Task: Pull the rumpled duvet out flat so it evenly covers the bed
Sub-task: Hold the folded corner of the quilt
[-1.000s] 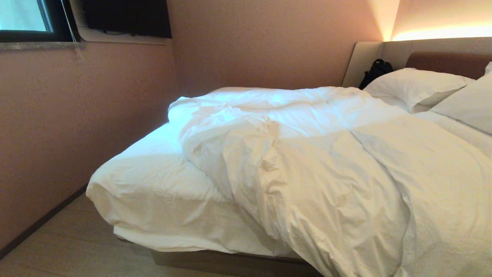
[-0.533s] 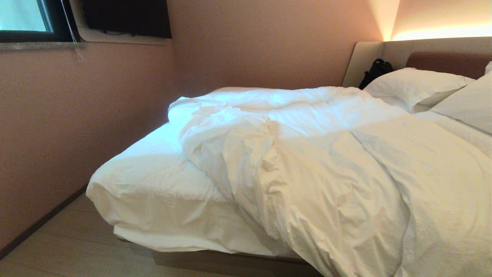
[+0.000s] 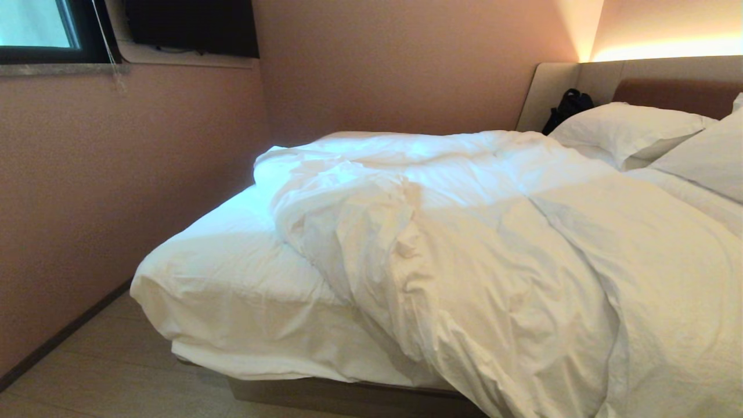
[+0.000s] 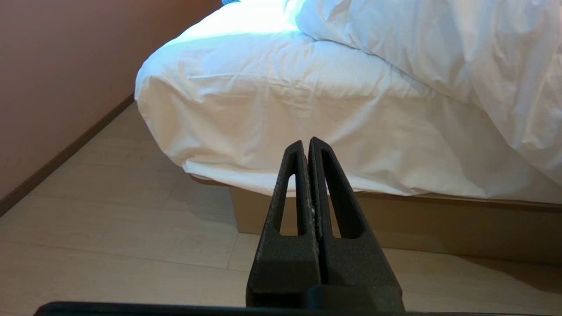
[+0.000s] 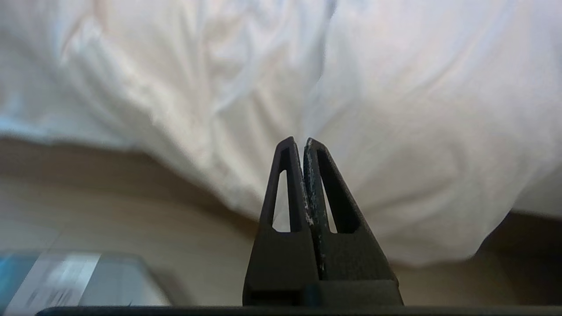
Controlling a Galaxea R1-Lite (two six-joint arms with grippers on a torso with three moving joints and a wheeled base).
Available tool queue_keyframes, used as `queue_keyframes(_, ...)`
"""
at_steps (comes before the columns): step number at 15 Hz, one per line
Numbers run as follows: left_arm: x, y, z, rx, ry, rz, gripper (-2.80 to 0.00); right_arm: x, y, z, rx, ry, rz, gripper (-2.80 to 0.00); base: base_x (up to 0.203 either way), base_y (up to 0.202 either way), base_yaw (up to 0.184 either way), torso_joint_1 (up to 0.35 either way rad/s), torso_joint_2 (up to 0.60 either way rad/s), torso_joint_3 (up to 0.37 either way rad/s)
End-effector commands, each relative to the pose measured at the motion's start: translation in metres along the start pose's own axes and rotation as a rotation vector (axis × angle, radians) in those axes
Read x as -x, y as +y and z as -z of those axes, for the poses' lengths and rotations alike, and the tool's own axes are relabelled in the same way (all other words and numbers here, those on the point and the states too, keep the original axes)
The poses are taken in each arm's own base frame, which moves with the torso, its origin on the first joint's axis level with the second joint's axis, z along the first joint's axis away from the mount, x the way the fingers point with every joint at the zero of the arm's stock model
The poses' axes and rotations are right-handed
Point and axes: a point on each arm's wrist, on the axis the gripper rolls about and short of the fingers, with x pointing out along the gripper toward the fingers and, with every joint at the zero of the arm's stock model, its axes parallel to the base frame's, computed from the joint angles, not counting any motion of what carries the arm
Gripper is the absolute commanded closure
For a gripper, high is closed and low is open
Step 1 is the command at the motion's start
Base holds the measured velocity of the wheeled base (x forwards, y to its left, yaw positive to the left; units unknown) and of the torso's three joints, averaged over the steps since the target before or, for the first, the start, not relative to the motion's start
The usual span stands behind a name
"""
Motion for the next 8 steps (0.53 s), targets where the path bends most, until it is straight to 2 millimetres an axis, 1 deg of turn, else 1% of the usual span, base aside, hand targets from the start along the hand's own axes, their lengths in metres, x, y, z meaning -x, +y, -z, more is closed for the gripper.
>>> queue_keyframes(1,0.000,0.000,0.000,-0.003,0.000,0.000,0.00,-0.006,-0.001,-0.007,-0.003,-0.157,0.033,0.00,0.000,0.000,0.000,0.000,0.00,0.000)
queue_keyframes(3,0.000,0.000,0.000,-0.003,0.000,0.000,0.00,-0.013,0.001,0.005,-0.002,-0.138,0.016,0.00,0.000,0.000,0.000,0.000,0.00,0.000)
queue_keyframes(5,0.000,0.000,0.000,-0.003,0.000,0.000,0.00,-0.015,0.003,0.009,-0.011,-0.129,-0.038,0.00,0.000,0.000,0.000,0.000,0.00,0.000)
queue_keyframes(6,0.000,0.000,0.000,-0.004,0.000,0.000,0.00,-0.016,0.003,0.013,-0.017,-0.121,-0.044,0.00,0.000,0.000,0.000,0.000,0.00,0.000)
queue_keyframes(8,0.000,0.000,0.000,-0.003,-0.002,0.000,0.00,-0.016,0.003,0.013,-0.039,-0.121,-0.042,0.00,0.000,0.000,0.000,0.000,0.00,0.000)
